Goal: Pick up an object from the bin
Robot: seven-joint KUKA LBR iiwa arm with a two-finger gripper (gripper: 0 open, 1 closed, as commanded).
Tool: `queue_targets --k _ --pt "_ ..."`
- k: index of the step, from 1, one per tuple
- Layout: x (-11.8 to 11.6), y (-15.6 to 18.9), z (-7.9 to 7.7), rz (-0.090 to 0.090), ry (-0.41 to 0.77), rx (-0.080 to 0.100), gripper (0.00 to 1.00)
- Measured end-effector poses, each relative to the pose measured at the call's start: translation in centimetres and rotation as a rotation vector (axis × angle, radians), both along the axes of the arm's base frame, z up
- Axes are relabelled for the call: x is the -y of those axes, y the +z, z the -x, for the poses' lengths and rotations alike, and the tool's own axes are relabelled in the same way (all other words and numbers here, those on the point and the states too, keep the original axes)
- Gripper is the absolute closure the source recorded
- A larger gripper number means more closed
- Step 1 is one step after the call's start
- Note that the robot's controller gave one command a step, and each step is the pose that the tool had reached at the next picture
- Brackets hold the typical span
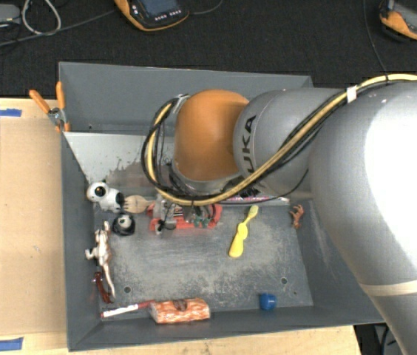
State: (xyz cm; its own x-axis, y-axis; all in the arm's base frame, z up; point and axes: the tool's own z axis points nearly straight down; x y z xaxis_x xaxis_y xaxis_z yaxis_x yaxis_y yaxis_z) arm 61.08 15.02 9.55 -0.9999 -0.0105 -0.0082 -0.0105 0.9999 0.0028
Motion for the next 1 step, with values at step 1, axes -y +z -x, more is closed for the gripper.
queue_targets --k 1 --pt "1.02 3.15 -0.04 0.0 0.024 0.001 1.0"
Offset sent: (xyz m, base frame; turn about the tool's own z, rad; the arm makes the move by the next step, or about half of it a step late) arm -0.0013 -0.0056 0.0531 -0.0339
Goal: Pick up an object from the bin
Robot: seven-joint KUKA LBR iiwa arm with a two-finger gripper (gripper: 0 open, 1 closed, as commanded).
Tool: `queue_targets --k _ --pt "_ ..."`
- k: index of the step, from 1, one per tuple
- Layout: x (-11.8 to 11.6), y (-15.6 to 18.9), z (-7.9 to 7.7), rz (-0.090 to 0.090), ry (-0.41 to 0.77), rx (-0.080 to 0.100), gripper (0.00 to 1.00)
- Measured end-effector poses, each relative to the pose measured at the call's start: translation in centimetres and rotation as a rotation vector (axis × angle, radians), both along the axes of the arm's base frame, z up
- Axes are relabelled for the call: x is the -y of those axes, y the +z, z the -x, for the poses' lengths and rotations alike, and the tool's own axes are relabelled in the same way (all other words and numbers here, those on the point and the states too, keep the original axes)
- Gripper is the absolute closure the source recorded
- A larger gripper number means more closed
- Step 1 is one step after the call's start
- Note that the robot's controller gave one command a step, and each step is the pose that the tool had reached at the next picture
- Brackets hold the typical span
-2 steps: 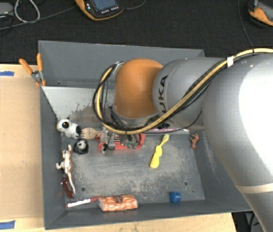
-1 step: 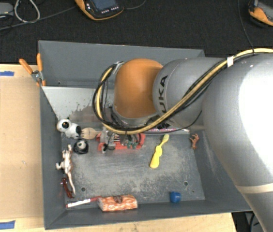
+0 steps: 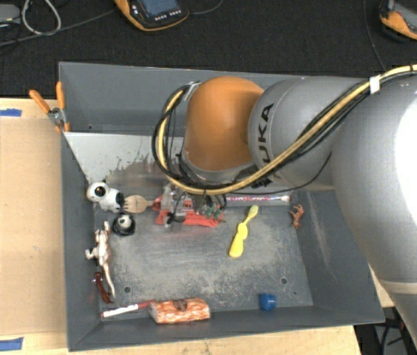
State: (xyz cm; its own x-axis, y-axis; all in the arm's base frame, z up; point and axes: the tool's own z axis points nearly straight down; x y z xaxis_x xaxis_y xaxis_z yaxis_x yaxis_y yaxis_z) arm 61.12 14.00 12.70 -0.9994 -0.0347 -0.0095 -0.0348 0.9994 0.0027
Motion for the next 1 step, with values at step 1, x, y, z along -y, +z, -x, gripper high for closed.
queue_targets --k 1 --pt "-0.3 1.65 0.16 0.001 0.005 -0.005 1.0"
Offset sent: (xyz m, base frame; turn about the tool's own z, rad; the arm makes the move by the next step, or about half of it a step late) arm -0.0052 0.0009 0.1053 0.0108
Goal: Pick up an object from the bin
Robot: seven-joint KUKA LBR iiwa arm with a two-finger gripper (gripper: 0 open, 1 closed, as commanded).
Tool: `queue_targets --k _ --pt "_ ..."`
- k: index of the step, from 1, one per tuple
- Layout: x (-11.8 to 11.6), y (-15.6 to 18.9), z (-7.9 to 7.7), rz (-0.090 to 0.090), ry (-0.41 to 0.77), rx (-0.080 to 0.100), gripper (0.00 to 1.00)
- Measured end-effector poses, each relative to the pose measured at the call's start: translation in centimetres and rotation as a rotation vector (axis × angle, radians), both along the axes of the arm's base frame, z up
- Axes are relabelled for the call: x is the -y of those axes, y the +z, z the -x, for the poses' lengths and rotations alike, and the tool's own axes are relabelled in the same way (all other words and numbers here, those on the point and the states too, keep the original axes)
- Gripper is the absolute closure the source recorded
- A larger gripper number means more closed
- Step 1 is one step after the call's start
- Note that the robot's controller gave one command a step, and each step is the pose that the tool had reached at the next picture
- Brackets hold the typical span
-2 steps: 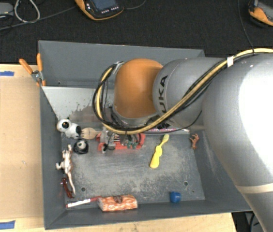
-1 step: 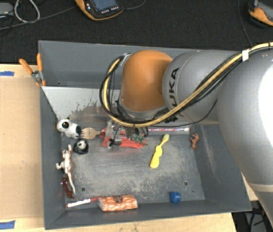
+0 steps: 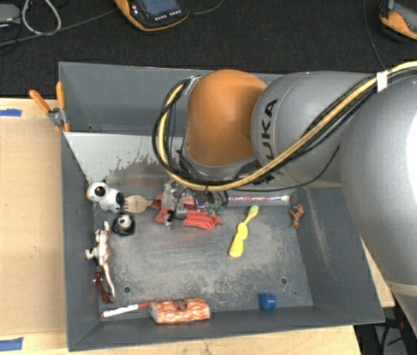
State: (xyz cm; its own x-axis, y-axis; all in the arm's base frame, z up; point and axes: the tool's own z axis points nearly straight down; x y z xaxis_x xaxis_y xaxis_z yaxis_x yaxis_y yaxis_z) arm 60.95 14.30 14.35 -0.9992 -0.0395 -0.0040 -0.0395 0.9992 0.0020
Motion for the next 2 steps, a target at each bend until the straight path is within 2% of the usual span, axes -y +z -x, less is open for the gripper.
queue_targets --k 1,2 --pt "0.1 3.5 0.4 0.002 -0.003 -0.009 1.0" --pt "-0.2 6.5 0.4 -0.001 0.001 0.001 1.0"
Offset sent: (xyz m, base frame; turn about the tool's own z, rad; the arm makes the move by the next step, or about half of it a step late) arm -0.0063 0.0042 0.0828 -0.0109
